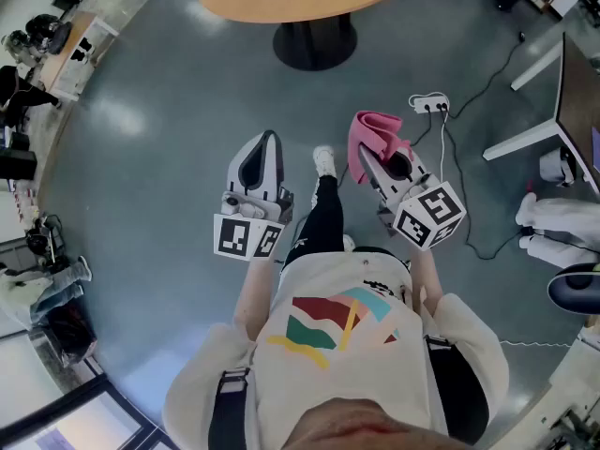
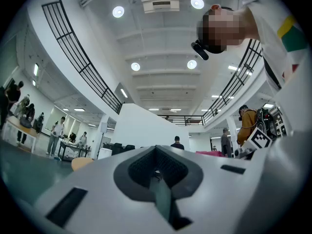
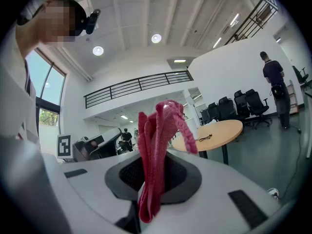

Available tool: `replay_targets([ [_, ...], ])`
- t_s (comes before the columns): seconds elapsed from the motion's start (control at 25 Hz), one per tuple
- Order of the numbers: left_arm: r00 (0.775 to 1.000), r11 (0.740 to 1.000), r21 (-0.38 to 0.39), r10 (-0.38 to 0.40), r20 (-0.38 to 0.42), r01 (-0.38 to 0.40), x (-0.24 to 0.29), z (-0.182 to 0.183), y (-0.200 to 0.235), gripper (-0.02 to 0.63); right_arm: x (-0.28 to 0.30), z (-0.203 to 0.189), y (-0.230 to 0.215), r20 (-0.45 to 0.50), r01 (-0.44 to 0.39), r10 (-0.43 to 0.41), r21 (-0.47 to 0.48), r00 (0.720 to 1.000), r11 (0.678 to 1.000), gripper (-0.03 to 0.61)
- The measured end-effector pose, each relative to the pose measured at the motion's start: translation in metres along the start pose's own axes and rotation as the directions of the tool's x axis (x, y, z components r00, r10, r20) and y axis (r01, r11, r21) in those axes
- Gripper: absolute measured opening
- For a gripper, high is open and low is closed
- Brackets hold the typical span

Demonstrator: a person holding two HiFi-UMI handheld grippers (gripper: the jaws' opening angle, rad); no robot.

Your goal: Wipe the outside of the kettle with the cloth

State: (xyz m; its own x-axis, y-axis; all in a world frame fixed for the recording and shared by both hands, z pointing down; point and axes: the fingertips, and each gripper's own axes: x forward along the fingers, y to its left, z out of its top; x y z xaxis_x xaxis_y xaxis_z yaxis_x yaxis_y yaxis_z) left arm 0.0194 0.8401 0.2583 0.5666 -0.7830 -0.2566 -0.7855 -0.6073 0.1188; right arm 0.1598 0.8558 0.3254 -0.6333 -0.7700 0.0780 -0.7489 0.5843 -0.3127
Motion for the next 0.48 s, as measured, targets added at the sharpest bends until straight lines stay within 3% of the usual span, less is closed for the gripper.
replay_targets([
  [0.28, 1.0, 1.0, 0.009, 0.009, 0.012, -0.009, 0.114, -0.039, 0.097, 0.035, 0.112, 0.033, -0.089, -0.006, 0.017, -0.017, -0.019, 1.0, 1.0, 0.038],
  [0.48, 0.998, 0.998, -0.023, 0.067, 0.018, -0.067, 0.196, -0.055, 0.209, 0.035, 0.236, 0.079, -0.145, -0.034, 0.006, -0.008, -0.068, 0.999, 0.998, 0.038],
])
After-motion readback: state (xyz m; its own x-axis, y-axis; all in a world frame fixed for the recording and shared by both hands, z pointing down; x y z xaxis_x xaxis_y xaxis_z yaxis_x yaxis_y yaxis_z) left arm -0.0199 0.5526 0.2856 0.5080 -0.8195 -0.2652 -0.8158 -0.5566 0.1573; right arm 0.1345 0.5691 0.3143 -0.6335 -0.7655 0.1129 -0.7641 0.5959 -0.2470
